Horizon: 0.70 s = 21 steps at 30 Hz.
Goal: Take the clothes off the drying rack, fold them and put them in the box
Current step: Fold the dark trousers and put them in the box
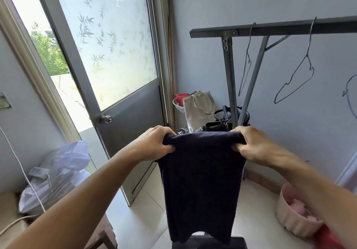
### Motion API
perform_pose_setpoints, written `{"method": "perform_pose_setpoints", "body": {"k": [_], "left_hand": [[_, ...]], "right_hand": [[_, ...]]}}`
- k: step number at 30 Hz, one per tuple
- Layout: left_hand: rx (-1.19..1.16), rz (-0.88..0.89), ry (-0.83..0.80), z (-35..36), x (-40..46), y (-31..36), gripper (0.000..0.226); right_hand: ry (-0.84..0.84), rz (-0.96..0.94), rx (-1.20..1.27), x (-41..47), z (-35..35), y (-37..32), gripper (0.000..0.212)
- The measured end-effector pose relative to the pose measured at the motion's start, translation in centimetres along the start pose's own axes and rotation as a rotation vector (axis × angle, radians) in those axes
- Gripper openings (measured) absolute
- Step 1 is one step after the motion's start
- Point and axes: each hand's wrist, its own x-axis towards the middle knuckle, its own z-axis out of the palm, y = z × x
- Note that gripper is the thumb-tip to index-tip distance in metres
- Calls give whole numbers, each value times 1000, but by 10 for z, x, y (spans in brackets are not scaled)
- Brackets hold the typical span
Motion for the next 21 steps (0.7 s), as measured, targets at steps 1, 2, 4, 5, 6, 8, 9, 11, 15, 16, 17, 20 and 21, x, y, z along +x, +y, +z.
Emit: {"method": "perform_pose_setpoints", "body": {"k": [1,2,4,5,6,8,9,11,15,16,17,20,21], "left_hand": [[76,5,26,-2,-1,-1,10],[134,-3,50,-6,-2,-2,7],[171,-36,86,-12,-4,-8,12],[105,-54,100,-15,-5,-11,15],[-51,-77,108,-19,-8,-11,20],[-491,-105,68,-24,-13,-11,32],[-649,-116,27,-24,-14,-11,35],[-809,-161,-9,-21,-15,-10,44],[-1112,-275,22,-5,-12,-14,67],[-1221,-290,34,0,-12,-15,59],[-1352,-295,45,6,-12,-16,49],[-1813,-242,76,34,-20,-20,72],[-1909,-217,20,44,-24,-23,84]], "right_hand": [[29,-6,-35,-1,-3,-2,17],[48,-8,-36,0,-6,-2,14],[88,-21,46,3,-13,2,9],[96,-39,144,2,-15,3,9],[79,-54,289,0,-17,2,6],[12,-56,604,-4,-19,0,9],[-15,-37,717,-6,-19,-2,14],[-20,27,869,-5,-16,-7,23],[49,151,1012,3,-9,-16,27],[58,169,1039,3,-9,-18,27],[69,189,1064,4,-9,-20,27],[114,261,1154,8,-7,-18,30],[131,278,1180,9,-7,-17,31]]}}
